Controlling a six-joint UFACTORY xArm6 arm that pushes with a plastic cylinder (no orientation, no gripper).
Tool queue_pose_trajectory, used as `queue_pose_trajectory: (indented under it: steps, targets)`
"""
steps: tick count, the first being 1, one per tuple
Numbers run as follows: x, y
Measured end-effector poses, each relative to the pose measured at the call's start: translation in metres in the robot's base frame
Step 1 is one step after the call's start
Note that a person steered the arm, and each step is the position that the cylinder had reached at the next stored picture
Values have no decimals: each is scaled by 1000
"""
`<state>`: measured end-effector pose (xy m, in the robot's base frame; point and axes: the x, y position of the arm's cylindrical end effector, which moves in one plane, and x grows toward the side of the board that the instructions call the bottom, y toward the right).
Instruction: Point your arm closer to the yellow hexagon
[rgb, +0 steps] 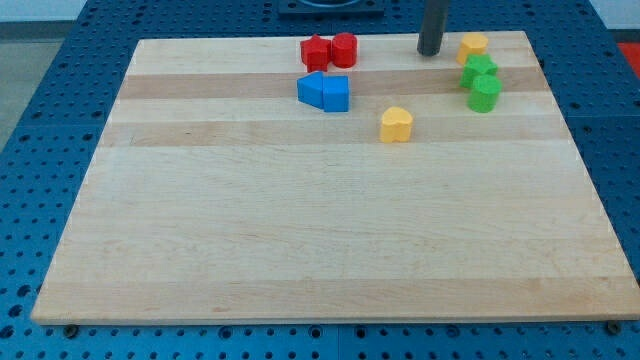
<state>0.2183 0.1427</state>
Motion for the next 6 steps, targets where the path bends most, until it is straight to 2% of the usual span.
queue_pose_trajectory:
  steps: [3,5,6]
  targets:
    - [-26,71]
    - [-18,82]
    - [3,82]
